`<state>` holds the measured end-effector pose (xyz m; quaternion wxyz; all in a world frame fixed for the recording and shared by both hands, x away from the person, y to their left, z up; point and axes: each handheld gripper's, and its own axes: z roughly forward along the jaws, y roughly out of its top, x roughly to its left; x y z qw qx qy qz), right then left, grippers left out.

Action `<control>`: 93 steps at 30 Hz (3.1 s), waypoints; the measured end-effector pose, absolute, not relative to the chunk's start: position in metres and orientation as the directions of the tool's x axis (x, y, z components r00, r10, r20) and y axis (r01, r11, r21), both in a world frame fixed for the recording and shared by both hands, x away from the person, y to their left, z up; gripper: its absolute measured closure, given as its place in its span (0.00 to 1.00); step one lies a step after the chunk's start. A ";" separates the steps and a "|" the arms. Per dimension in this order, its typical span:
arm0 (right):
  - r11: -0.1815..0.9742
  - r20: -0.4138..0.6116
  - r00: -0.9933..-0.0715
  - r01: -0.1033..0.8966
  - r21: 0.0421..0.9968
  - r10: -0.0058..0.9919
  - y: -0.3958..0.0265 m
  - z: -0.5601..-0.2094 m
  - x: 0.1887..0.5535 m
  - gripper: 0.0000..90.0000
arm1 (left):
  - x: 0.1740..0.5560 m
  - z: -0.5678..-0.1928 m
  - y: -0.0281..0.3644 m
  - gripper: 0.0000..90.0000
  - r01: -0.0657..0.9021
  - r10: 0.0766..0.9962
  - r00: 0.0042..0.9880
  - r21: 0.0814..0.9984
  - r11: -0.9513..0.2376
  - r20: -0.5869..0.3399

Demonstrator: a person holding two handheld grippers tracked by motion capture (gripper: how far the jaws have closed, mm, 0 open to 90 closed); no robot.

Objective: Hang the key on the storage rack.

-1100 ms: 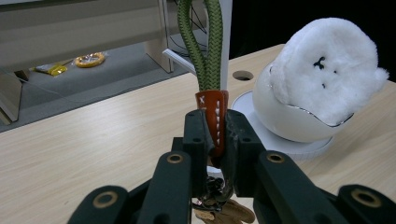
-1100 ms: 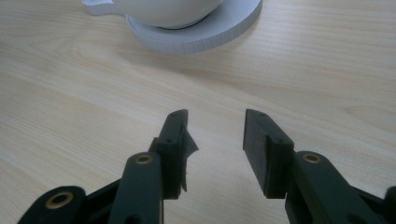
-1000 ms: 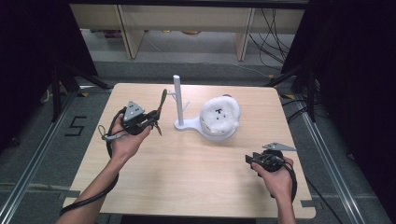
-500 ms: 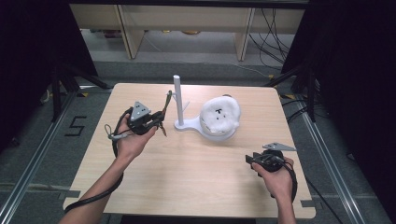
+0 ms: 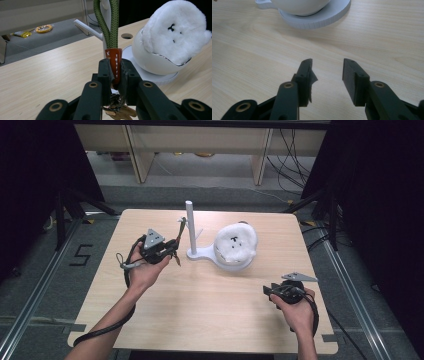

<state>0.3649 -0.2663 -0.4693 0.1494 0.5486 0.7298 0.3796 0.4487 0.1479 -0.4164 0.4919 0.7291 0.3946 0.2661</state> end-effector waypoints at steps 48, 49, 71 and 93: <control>0.091 0.212 -0.350 0.679 0.728 0.912 -0.268 -0.469 0.365 0.64 | 0.448 -0.424 0.150 0.69 0.328 0.825 0.564 0.911 -0.249 0.022; 0.091 0.212 -0.350 0.679 0.728 0.912 -0.268 -0.469 0.365 0.64 | 0.446 -0.424 0.151 0.69 0.328 0.825 0.564 0.910 -0.253 0.026; 0.145 0.153 -0.374 0.657 0.740 0.915 -0.271 -0.469 0.367 0.63 | 0.412 -0.431 0.190 0.60 0.340 0.834 0.551 0.905 -0.257 0.030; 0.131 0.172 -0.371 0.665 0.735 0.913 -0.270 -0.471 0.367 0.63 | 0.365 -0.448 0.228 0.55 0.322 0.858 0.513 0.923 -0.210 0.017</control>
